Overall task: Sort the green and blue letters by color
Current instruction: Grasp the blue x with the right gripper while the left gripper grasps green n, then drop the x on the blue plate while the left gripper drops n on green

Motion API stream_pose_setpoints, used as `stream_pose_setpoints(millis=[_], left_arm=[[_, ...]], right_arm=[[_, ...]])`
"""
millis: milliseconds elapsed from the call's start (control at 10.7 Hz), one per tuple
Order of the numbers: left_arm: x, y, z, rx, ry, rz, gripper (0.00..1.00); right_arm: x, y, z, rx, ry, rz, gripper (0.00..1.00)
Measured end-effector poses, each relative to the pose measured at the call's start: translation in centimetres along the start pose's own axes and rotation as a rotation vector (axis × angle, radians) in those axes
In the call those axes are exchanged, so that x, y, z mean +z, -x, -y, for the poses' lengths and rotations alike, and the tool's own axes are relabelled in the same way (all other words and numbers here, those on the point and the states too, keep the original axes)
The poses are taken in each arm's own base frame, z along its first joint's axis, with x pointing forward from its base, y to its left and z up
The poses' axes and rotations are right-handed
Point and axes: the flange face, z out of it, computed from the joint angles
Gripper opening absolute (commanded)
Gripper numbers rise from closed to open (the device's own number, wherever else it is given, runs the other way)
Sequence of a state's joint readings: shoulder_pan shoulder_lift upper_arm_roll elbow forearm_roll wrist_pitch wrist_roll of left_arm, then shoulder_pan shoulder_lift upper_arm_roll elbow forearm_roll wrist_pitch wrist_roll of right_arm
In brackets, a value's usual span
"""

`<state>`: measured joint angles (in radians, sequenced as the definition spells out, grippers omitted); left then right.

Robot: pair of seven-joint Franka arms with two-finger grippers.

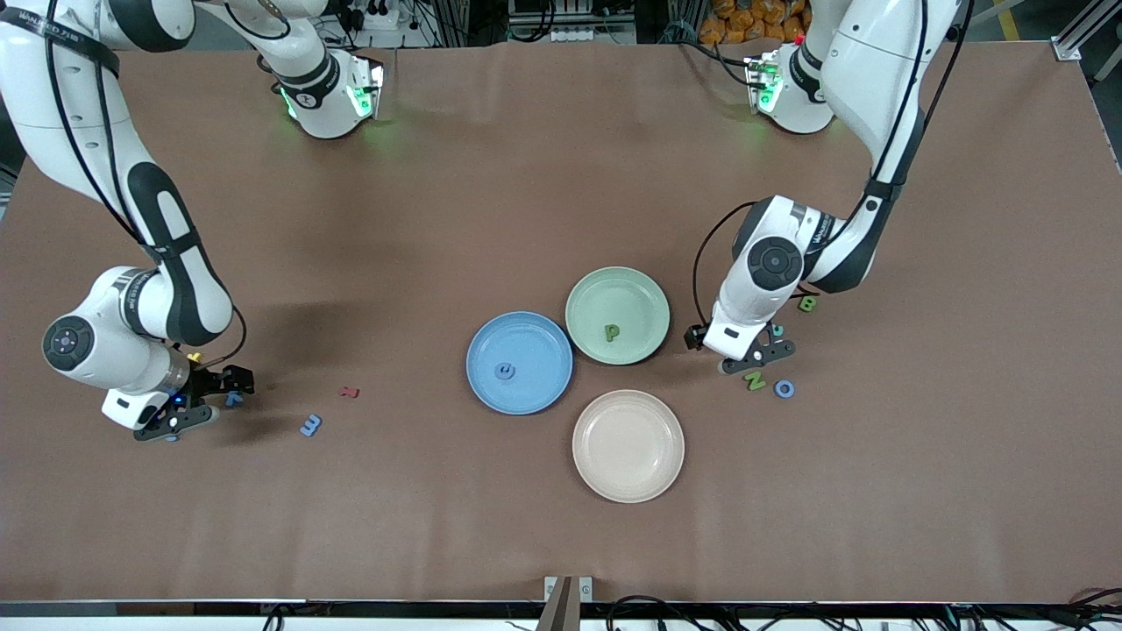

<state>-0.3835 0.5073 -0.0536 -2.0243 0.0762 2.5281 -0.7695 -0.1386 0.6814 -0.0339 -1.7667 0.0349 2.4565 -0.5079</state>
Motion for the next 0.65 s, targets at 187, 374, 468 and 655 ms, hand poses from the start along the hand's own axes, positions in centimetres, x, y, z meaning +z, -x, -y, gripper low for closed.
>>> stream_pose_setpoints(millis=[187, 374, 468, 655], left_arm=[[0.7, 0.9, 0.6, 0.006, 0.015, -0.013, 0.82], [1.2, 1.2, 1.0, 0.012, 0.018, -0.014, 0.79], [1.3, 1.1, 1.2, 0.013, 0.019, -0.015, 0.77], [1.4, 1.0, 1.6, 0.014, 0.018, -0.015, 0.72]], right_arm=[[0.5, 0.0, 0.2, 0.008, -0.004, 0.007, 1.00], [0.7, 0.1, 0.2, 0.010, -0.005, 0.009, 0.94], [0.7, 0.1, 0.2, 0.011, -0.006, 0.009, 0.25], [1.4, 0.6, 0.4, 0.030, -0.007, 0.014, 0.00]])
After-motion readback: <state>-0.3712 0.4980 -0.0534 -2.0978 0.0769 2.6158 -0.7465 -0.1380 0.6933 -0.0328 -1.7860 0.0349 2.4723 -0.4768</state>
